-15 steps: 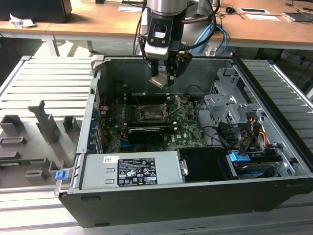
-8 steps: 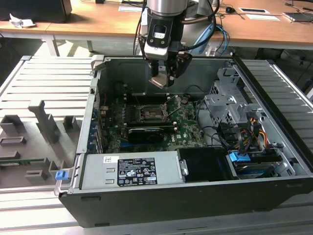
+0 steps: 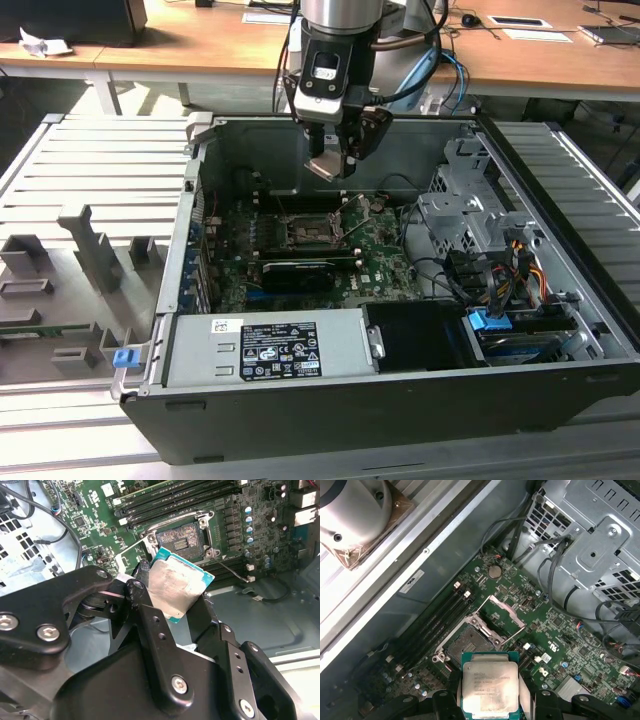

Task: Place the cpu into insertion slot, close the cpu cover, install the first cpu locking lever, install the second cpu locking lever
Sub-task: 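Place the cpu into insertion slot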

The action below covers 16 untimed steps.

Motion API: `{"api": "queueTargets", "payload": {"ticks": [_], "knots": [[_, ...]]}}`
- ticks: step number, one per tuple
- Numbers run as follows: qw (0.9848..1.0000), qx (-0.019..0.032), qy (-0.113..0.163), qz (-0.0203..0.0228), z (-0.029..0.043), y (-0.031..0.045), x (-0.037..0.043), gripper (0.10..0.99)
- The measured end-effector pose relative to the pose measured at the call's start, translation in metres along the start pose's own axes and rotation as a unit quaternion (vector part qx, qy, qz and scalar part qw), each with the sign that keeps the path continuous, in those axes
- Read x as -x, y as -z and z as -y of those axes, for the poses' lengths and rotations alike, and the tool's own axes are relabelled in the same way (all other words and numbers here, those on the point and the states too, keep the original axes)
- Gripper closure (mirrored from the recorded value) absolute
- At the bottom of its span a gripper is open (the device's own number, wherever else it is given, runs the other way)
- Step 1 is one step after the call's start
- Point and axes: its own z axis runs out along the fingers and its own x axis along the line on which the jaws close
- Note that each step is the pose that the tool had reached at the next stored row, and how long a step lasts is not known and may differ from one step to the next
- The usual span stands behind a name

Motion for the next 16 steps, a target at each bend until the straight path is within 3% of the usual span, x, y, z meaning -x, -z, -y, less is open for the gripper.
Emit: {"api": "queueTargets", "payload": {"ticks": [16], "knots": [[1.0000, 0.0001, -0.007, 0.0006, 0.0003, -0.0035, 0.0001, 0.545]]}}
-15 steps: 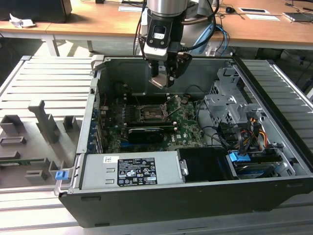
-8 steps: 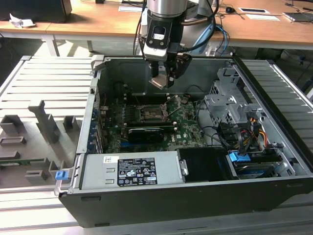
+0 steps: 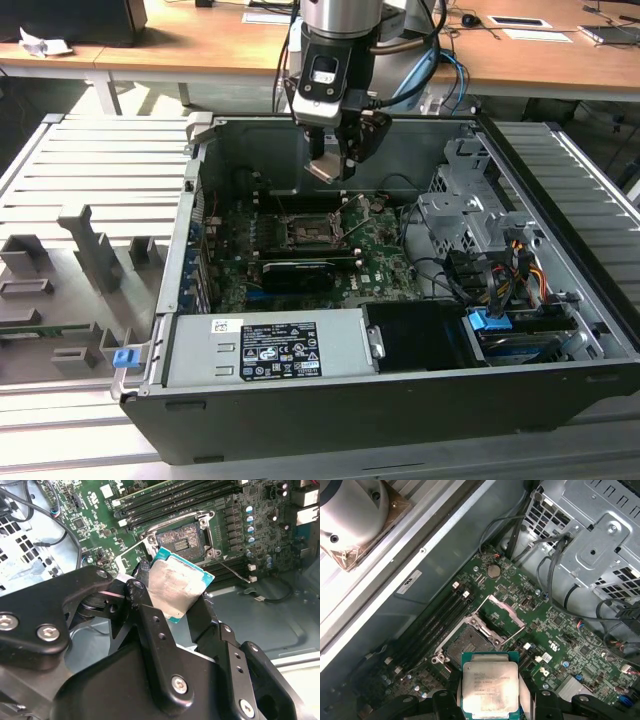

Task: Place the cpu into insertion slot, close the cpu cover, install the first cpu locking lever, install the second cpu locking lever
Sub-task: 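Place the cpu into insertion slot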

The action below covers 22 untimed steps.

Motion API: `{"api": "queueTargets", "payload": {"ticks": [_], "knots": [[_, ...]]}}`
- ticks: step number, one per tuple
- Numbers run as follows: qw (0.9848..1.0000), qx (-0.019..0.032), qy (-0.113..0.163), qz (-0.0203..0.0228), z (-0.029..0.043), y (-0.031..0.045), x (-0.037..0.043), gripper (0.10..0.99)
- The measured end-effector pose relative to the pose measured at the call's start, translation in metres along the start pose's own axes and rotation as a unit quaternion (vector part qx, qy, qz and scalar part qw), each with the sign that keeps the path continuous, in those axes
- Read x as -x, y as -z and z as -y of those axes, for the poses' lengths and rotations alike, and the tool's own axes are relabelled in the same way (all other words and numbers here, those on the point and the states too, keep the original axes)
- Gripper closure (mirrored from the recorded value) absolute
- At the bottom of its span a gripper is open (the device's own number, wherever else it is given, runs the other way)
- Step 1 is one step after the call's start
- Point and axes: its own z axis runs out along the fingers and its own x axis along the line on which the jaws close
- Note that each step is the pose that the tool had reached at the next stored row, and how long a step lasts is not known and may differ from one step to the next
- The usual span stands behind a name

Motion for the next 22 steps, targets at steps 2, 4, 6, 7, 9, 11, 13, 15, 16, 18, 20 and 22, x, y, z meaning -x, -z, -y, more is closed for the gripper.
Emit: {"api": "queueTargets", "payload": {"ticks": [2, 4, 6, 7, 9, 11, 13, 15, 16, 18, 20, 22], "knots": [[1.0000, 0.0000, -0.001, 0.0001, 0.0000, -0.0004, 0.0000, 0.545], [1.0000, 0.0002, -0.002, 0.0001, 0.0001, -0.0012, 0.0000, 0.545], [1.0000, 0.0001, -0.003, 0.0003, 0.0002, -0.0017, 0.0000, 0.545], [1.0000, 0.0001, -0.004, 0.0003, 0.0002, -0.0020, 0.0000, 0.545], [1.0000, 0.0001, -0.006, 0.0005, 0.0002, -0.0027, 0.0001, 0.545], [1.0000, 0.0001, -0.007, 0.0007, 0.0003, -0.0031, 0.0001, 0.545], [1.0000, 0.0002, -0.009, 0.0008, 0.0003, -0.0033, 0.0001, 0.545], [1.0000, 0.0002, -0.010, 0.0009, 0.0003, -0.0036, 0.0001, 0.545], [0.9999, 0.0002, -0.010, 0.0009, 0.0003, -0.0038, 0.0001, 0.545], [0.9999, 0.0003, -0.012, 0.0011, 0.0004, -0.0041, 0.0001, 0.545], [0.9999, 0.0003, -0.013, 0.0012, 0.0004, -0.0043, 0.0001, 0.545], [0.9999, 0.0003, -0.015, 0.0013, 0.0004, -0.0047, 0.0001, 0.545]]}}
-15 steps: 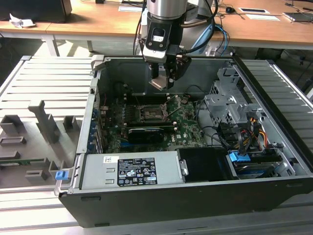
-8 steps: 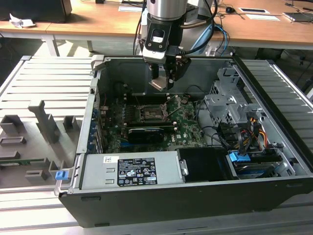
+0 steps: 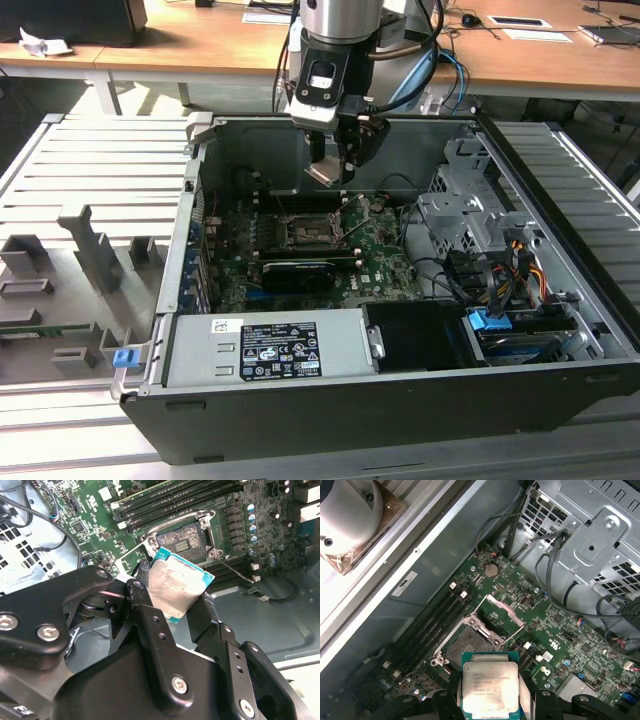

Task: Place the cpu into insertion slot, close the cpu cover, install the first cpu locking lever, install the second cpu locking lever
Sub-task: 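Place the cpu into insertion slot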

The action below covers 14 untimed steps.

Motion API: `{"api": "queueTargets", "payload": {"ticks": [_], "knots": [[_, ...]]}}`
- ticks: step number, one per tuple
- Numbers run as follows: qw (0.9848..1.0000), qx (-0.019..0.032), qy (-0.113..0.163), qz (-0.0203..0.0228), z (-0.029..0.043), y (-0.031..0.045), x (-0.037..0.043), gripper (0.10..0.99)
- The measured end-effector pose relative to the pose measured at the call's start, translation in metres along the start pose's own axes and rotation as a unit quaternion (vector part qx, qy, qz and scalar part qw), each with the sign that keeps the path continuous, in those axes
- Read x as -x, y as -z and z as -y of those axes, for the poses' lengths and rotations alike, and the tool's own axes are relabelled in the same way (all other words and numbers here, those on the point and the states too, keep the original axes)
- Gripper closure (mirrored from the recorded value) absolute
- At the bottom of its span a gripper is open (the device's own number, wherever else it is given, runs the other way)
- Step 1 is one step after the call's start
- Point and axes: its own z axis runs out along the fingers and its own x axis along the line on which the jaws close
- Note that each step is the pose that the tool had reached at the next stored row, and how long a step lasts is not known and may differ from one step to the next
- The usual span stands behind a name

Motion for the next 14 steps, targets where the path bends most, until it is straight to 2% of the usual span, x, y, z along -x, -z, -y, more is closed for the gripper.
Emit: {"api": "queueTargets", "payload": {"ticks": [14], "knots": [[1.0000, 0.0001, -0.007, 0.0006, 0.0001, -0.0015, 0.0000, 0.545]]}}
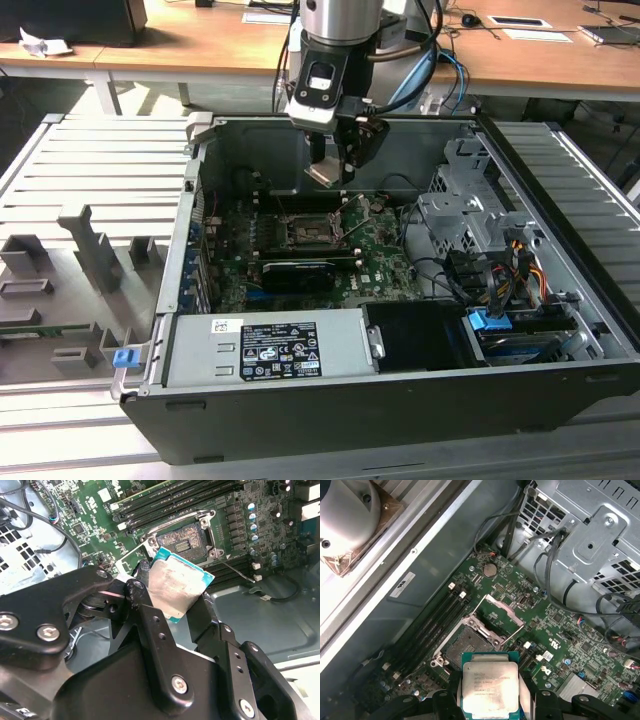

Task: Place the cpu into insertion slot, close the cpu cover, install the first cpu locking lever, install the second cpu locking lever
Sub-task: 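Place the cpu into insertion slot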

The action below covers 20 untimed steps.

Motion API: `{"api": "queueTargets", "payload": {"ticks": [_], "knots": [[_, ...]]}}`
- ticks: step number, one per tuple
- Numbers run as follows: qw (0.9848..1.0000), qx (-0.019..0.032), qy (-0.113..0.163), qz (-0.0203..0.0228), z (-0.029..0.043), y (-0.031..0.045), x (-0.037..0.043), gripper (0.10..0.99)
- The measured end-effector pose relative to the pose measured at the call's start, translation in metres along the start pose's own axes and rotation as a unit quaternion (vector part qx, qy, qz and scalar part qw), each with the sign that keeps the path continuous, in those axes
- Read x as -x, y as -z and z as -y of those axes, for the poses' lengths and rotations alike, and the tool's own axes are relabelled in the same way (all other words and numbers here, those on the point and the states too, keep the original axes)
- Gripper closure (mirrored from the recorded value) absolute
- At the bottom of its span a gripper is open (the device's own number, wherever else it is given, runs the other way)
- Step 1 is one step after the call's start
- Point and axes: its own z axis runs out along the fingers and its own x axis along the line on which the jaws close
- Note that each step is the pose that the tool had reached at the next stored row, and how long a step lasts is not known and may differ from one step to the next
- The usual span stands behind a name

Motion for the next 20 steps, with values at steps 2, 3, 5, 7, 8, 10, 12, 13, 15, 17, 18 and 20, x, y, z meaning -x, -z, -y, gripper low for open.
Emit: {"api": "queueTargets", "payload": {"ticks": [2, 3, 5, 7, 8, 10, 12, 13, 15, 17, 18, 20], "knots": [[1.0000, 0.0000, -0.002, 0.0001, 0.0000, -0.0005, 0.0000, 0.545], [1.0000, -0.0001, -0.005, 0.0003, 0.0001, -0.0014, 0.0000, 0.545], [0.9999, -0.0001, -0.010, 0.0006, 0.0002, -0.0029, 0.0001, 0.545], [0.9999, -0.0002, -0.013, 0.0008, 0.0003, -0.0035, 0.0001, 0.545], [0.9999, -0.0001, -0.013, 0.0009, 0.0003, -0.0036, 0.0001, 0.545], [0.9999, -0.0001, -0.014, 0.0010, 0.0004, -0.0040, 0.0001, 0.545], [0.9999, -0.0001, -0.015, 0.0010, 0.0004, -0.0043, 0.0001, 0.545], [0.9999, -0.0001, -0.016, 0.0011, 0.0004, -0.0044, 0.0001, 0.545], [0.9999, 0.0000, -0.017, 0.0012, 0.0004, -0.0047, 0.0001, 0.545], [0.9998, -0.0001, -0.018, 0.0012, 0.0004, -0.0050, 0.0001, 0.545], [0.9998, 0.0000, -0.018, 0.0013, 0.0004, -0.0051, 0.0001, 0.545], [0.9998, 0.0000, -0.019, 0.0014, 0.0005, -0.0053, 0.0001, 0.545]]}}
